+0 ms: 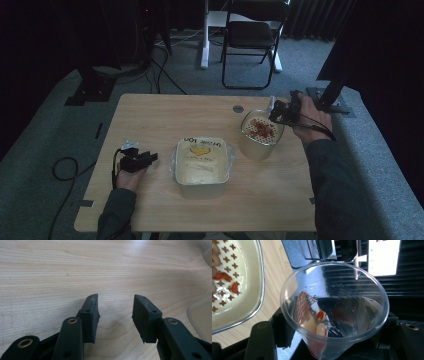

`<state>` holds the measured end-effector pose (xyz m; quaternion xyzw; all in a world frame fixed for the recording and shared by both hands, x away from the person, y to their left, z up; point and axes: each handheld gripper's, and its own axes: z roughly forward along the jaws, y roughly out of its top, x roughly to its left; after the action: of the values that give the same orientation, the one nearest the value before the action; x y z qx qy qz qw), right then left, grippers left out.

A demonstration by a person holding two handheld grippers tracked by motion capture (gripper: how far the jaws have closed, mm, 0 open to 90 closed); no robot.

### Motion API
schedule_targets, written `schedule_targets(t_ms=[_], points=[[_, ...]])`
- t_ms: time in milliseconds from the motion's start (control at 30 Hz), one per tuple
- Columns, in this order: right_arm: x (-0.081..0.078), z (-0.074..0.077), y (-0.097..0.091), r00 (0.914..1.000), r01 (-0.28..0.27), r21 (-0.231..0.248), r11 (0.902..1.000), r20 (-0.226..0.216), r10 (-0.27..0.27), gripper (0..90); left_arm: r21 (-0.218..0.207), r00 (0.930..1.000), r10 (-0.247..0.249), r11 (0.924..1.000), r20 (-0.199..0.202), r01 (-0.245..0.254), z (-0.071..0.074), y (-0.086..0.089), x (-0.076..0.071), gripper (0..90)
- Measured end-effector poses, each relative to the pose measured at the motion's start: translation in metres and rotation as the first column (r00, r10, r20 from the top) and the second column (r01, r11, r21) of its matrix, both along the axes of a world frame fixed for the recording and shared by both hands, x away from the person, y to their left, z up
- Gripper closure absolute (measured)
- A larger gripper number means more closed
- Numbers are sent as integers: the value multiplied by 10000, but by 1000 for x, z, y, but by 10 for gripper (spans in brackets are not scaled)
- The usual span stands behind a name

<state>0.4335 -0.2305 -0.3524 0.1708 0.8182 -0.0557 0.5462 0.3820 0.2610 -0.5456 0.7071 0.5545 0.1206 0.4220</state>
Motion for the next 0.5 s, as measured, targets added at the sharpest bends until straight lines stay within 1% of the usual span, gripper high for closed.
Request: schedule_targets(t_ms=[100, 200, 267, 367, 433, 467, 500], points=[[-1, 0, 4, 9999, -84, -562, 9984, -75, 79, 336, 3, 10000, -2, 10000, 0, 2, 0, 0, 0, 566], [-1, 0, 9, 9997, -197, -1121, 9935, -158, 181, 338, -1, 10000, -1, 10000, -2, 1, 0, 0, 0, 566], [-2, -1, 12, 9995, -279, -1607, 9866, -217, 247, 339, -4, 10000, -3, 10000, -7, 3, 0, 0, 0, 566], [-3, -2, 16, 9990, -391, -2185, 9751, -276, 338, 341, 2, 10000, -16, 10000, -25, 16, 0, 0, 0, 566], [-4, -3, 19, 9991, -394, -2474, 9681, -240, 346, 341, 3, 10000, -21, 10000, -32, 21, 0, 0, 0, 566], [-5, -3, 20, 9989, -444, -2655, 9631, -261, 389, 342, 6, 10000, -24, 10000, -35, 24, 0, 0, 0, 566], [-5, -4, 20, 9988, -481, -2694, 9618, -239, 433, 342, 2, 10000, -23, 10000, -38, 23, 0, 0, 0, 566]])
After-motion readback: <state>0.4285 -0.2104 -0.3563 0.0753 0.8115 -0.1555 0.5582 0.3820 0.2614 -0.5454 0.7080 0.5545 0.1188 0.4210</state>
